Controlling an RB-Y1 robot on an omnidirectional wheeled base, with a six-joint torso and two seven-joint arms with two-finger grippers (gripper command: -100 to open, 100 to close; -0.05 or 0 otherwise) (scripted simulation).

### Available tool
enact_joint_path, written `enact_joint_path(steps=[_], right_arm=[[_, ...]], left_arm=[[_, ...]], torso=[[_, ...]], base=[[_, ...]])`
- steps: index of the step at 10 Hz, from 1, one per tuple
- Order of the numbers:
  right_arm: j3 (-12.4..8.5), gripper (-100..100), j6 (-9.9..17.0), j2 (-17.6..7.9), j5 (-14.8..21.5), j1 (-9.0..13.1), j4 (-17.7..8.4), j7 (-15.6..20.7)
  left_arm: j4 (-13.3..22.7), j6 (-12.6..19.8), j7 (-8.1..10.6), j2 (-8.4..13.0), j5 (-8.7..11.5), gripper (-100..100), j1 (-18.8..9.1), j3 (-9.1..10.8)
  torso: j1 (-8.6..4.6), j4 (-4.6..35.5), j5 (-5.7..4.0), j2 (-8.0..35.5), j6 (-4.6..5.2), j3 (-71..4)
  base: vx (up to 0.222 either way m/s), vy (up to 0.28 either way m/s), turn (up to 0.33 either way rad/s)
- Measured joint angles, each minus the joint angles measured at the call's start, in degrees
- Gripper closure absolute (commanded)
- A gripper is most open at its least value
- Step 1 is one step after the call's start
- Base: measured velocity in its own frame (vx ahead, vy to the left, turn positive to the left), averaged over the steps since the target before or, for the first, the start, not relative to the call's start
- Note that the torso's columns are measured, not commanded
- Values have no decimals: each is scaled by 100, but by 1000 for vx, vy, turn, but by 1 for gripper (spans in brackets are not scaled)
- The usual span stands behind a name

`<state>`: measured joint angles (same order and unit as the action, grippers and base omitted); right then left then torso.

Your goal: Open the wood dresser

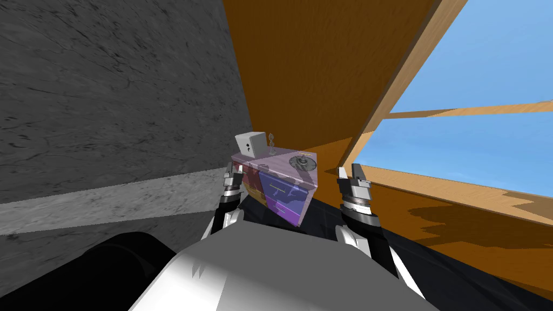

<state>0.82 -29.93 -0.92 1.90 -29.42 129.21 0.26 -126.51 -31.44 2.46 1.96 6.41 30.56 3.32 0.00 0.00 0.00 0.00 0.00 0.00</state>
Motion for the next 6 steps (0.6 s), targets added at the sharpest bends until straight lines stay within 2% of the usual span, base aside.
enact_joint_path(steps=[2, 6], right_arm=[[0, 0, 0, 0, 0, 0, 0, 0], [0, 0, 0, 0, 0, 0, 1, 0]], left_arm=[[0, 0, 0, 0, 0, 0, 0, 0], [-1, 0, 0, 0, 0, 0, 0, 0]], torso=[[0, 600, 0, 597, 0, -1200], [0, 2268, 0, 2269, 0, -4536]], base=[[0, 0, 0], [0, 0, 0]])
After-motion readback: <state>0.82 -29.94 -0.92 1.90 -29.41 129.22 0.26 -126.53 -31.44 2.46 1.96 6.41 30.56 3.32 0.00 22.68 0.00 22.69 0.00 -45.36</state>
